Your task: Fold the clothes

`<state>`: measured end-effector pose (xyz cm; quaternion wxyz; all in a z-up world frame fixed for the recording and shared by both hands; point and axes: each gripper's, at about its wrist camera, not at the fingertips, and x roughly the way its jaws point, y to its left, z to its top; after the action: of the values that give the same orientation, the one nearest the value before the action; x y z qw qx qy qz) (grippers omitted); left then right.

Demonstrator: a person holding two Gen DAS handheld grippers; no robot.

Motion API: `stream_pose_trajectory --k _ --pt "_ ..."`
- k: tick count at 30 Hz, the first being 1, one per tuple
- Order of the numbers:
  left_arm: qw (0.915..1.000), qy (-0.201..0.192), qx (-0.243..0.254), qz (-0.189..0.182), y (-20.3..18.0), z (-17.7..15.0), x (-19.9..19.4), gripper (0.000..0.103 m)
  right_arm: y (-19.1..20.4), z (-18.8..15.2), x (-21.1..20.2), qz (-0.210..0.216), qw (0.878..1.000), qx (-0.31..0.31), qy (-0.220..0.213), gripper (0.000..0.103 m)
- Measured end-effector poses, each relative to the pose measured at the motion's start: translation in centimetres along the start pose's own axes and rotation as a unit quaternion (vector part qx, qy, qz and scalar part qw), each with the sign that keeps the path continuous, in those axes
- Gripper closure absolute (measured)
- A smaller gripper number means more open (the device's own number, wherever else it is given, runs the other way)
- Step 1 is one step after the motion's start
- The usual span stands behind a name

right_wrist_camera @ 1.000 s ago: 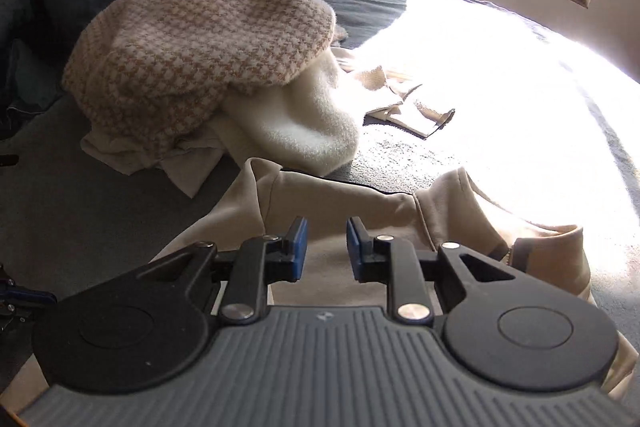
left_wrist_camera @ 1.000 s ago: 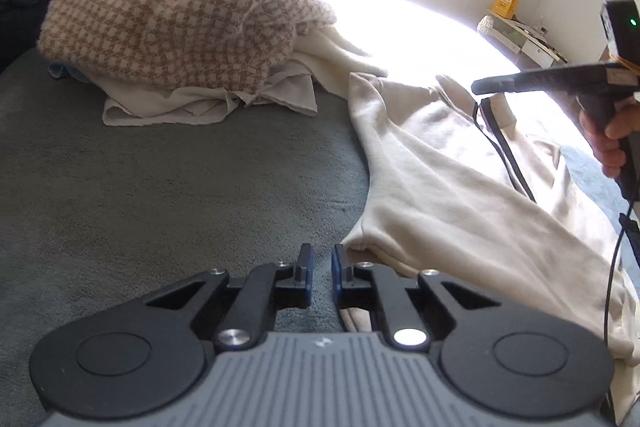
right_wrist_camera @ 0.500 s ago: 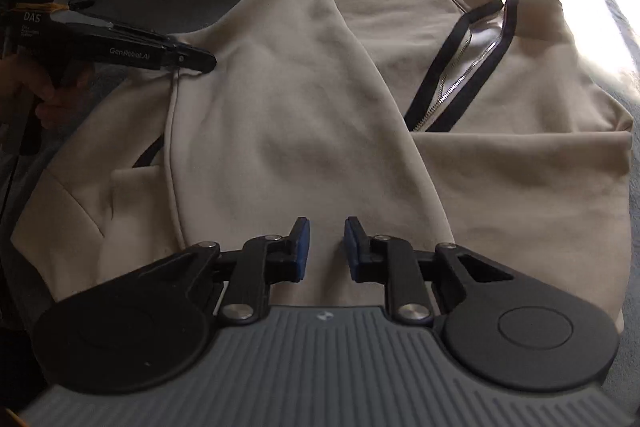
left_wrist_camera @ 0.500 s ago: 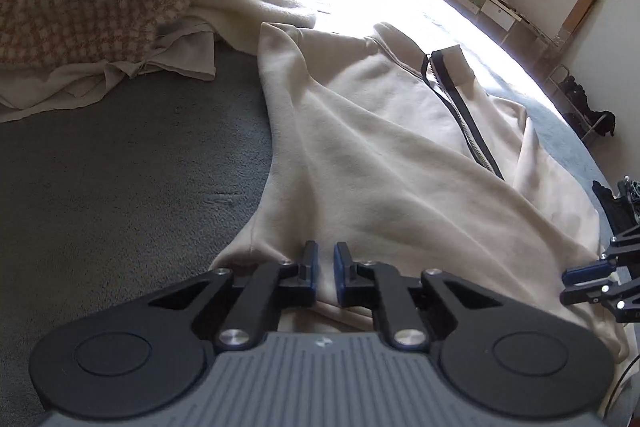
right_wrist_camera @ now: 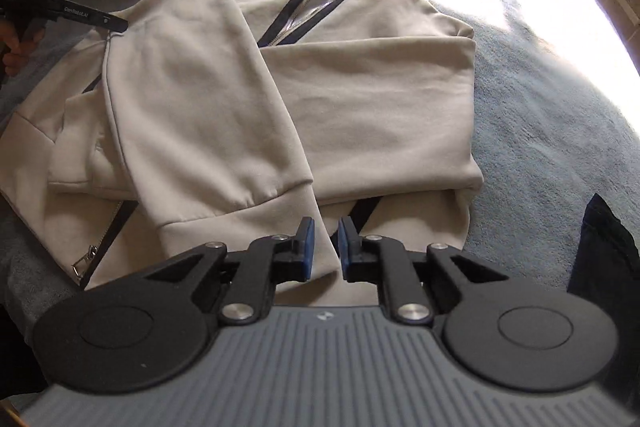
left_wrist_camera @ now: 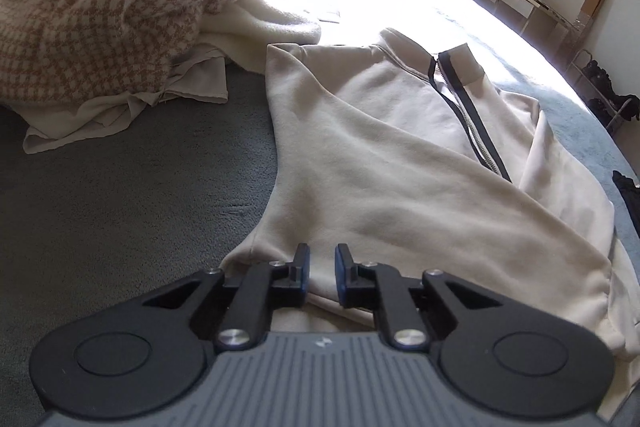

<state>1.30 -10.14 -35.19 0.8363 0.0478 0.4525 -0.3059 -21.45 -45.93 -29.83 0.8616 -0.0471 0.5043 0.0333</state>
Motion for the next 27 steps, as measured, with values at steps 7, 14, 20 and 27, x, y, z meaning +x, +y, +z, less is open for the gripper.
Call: stream_pose_trajectory --k 7,14,20,27 --pt "0.9986 0.035 0.019 -0.035 -5.7 -2.0 0.3 0.078 2.4 -1.4 1.7 0.105 0.994 -0.019 0.001 0.092" --pt "0.9988 0.048 -0.006 -0.011 -5.5 -1.5 -0.1 0.080 -0.2 -5.9 1.3 0.081 0.994 0.000 0.073 0.092" --pt "0.9993 0.013 -0.030 0.016 -5.9 2.0 0.3 0.073 -2.7 -0.1 0.1 0.113 0.993 0.010 -0.028 0.091" --pt "0.9872 0.024 -0.114 0.110 -2.4 3.6 5.5 0.077 1.2 10.5 7.9 0.185 0.973 -0.054 -0.130 0.090"
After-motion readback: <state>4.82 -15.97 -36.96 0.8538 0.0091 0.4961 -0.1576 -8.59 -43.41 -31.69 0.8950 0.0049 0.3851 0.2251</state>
